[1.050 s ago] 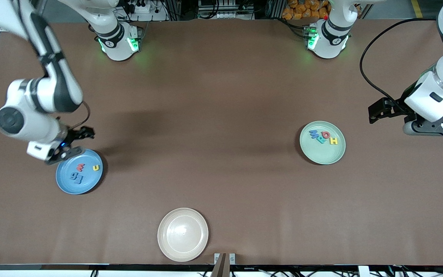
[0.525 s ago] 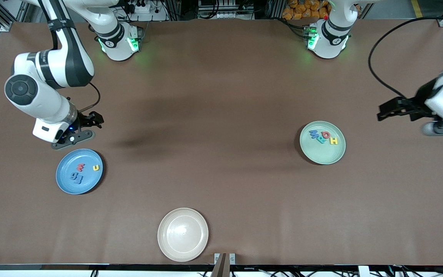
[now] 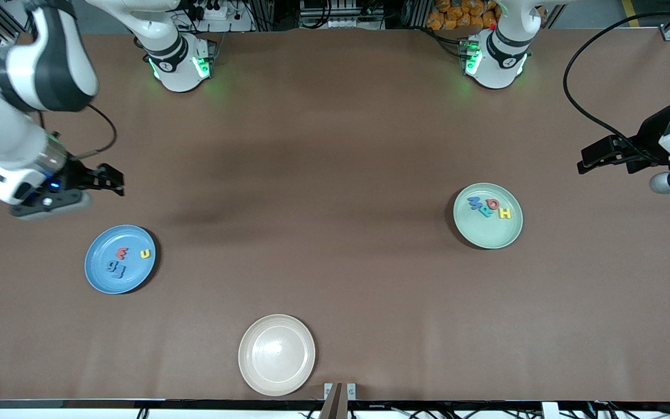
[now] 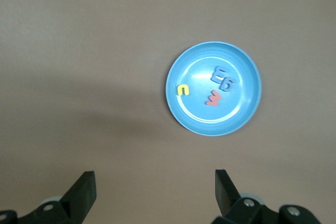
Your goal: Sort upper and lower case letters into plates
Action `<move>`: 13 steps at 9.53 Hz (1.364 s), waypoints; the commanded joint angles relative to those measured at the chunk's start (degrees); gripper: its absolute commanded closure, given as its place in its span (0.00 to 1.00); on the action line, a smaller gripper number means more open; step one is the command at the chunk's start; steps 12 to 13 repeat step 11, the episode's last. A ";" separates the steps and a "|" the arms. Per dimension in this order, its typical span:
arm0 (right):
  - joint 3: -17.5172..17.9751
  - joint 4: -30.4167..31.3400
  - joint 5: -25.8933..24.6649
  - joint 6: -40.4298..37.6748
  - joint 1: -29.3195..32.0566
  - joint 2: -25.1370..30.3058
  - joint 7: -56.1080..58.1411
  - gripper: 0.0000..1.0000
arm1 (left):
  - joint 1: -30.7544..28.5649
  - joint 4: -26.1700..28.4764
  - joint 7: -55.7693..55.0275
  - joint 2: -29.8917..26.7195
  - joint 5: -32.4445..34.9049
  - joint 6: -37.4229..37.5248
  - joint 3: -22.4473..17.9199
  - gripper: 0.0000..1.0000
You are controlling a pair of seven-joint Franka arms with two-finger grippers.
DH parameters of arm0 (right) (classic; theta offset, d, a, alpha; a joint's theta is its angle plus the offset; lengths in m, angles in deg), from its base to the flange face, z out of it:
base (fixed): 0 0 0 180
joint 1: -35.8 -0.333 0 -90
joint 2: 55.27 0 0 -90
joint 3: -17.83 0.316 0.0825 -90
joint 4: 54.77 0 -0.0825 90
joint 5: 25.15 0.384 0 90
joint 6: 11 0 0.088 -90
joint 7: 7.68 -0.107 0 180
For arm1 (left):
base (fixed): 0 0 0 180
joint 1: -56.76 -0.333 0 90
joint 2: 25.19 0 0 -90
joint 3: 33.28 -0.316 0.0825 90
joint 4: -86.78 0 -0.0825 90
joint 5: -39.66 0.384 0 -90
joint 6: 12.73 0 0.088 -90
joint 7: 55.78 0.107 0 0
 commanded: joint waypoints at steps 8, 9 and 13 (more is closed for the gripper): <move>-4.22 -24.96 0.78 -24.44 -2.11 0.34 -8.82 0.00 | 0.50 1.21 1.96 -1.33 1.43 0.02 -0.21 0.00; -4.22 -25.31 0.78 -24.53 -2.11 0.42 -8.73 0.00 | 0.50 1.21 1.96 -1.33 1.43 0.02 -0.21 0.00; -4.22 -25.40 0.87 -24.53 -2.11 0.43 -8.73 0.00 | 0.50 1.12 1.96 -1.33 1.43 0.02 -0.21 0.00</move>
